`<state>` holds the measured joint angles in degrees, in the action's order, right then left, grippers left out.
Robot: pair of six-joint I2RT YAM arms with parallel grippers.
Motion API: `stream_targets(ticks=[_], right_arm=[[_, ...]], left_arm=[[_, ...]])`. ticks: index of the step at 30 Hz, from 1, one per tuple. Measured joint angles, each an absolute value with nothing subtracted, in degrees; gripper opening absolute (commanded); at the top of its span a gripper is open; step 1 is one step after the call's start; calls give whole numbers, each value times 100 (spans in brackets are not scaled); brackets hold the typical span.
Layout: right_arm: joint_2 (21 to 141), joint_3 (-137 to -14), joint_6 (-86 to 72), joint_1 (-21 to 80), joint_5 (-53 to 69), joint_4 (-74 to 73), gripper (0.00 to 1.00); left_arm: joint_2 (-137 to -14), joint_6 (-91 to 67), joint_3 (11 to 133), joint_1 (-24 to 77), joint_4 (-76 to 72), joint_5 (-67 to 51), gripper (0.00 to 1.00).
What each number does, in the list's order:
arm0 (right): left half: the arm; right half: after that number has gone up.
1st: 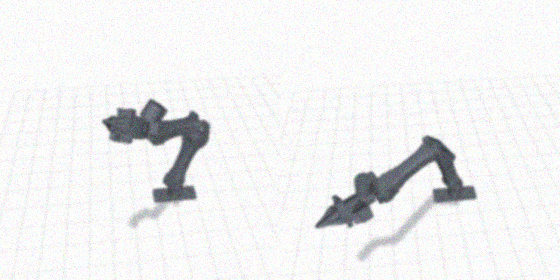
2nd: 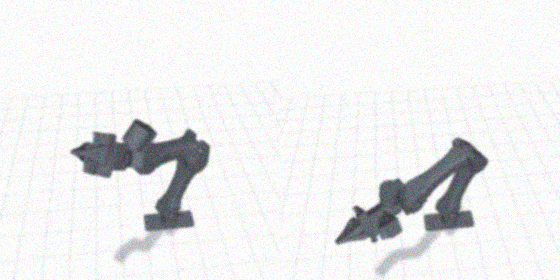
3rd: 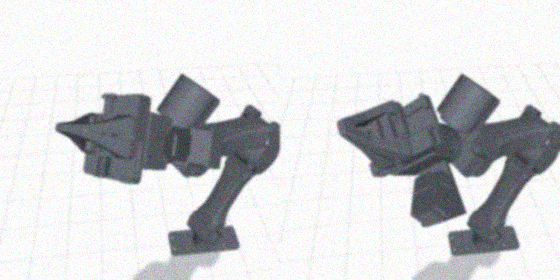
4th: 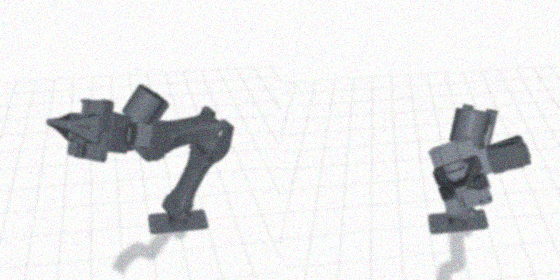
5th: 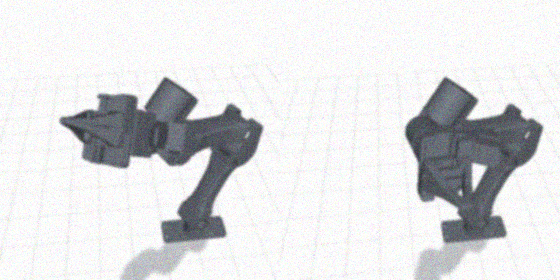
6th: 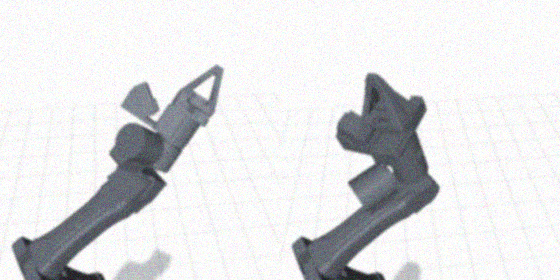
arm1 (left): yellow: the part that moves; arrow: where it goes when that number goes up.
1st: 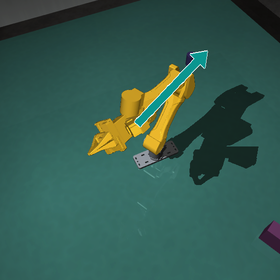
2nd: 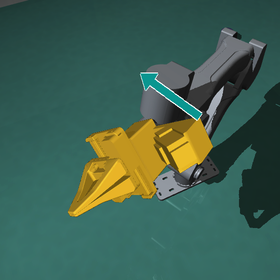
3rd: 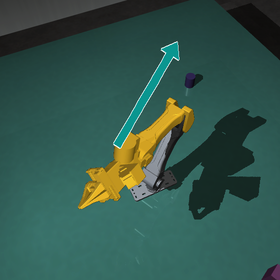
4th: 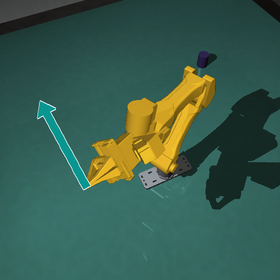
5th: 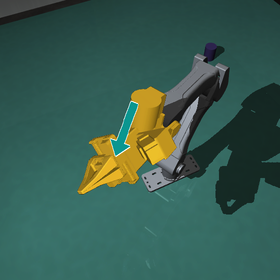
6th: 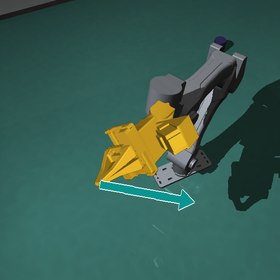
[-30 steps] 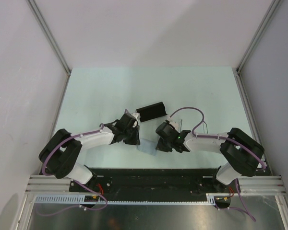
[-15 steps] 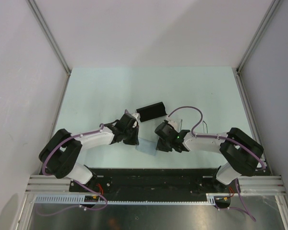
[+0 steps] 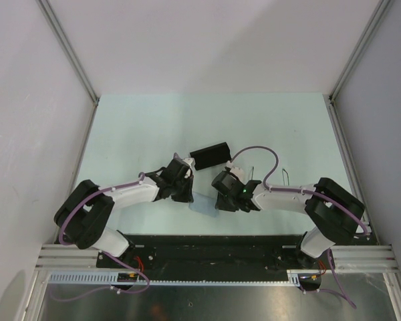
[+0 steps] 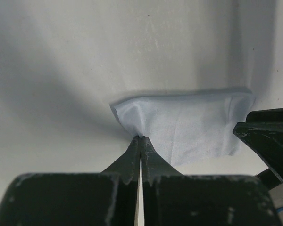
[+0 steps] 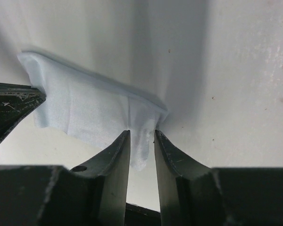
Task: Organize the sunglasses
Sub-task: Pick up the folded cleaning cloth from the center of the board, then place the folded cleaning cloth in the sunglasses case.
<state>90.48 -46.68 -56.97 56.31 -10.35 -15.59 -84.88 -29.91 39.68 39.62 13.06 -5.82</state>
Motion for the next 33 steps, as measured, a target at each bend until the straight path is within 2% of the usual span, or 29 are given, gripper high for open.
stream_targets(ticks=[5,8,12,15,33], right_arm=[[9120,-4762,-5688,5669,-1085,-1643,29],[9229,-4866,-5669,5669,-1087,-1640,23],[9360,-4976,-5651,5669,-1085,-1636,6],[9408,-5019,-5627,5669,-1090,-1651,0],[9336,-5408,-5168,5688,-1455,-2134,0]], left_arm=[[-8488,-2991,3968,3962,1306,-582,0],[-8488,-2991,3968,3962,1306,-582,0],[-8488,-2991,3968,3962,1306,-582,0],[-8488,-2991,3968,3962,1306,-580,1],[-7865,-2998,4104,3962,1387,-526,0]])
